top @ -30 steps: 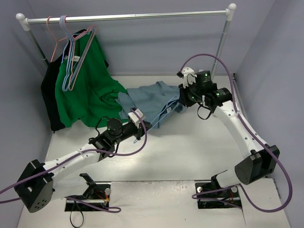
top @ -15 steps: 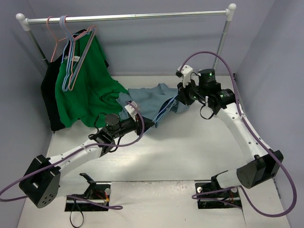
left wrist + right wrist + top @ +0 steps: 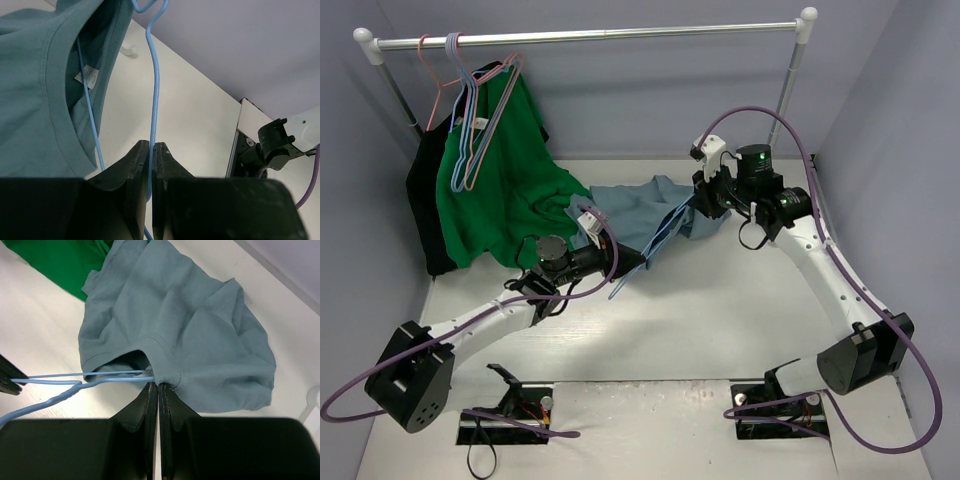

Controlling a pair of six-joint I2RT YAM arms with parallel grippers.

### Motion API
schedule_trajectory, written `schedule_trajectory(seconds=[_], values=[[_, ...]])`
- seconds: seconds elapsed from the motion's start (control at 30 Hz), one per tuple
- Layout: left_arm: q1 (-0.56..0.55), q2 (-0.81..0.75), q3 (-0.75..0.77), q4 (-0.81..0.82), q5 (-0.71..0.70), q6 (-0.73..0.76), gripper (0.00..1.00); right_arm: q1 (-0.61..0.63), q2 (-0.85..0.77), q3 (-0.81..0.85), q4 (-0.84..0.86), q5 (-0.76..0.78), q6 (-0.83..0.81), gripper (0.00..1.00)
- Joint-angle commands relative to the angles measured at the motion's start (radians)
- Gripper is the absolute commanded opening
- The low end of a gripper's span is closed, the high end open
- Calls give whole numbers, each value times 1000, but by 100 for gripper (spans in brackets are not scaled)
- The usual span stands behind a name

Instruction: Place the t-shirt on the hanger

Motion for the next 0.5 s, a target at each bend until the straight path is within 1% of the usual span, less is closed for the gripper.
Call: schedule_trajectory(seconds=[0.0, 0.27, 0.4, 0.47], values=[[12, -58, 3, 71, -28, -11, 0, -3, 13, 10, 58, 29, 25, 0], [14, -96, -42, 49, -65, 0, 0, -38, 56, 28, 46, 63, 68, 0], [12, -91, -37, 54, -76, 2, 0, -41, 76, 35, 44, 77, 79, 1], [14, -82, -28, 59, -77, -3, 0, -41, 80, 39, 40, 54, 79, 1]])
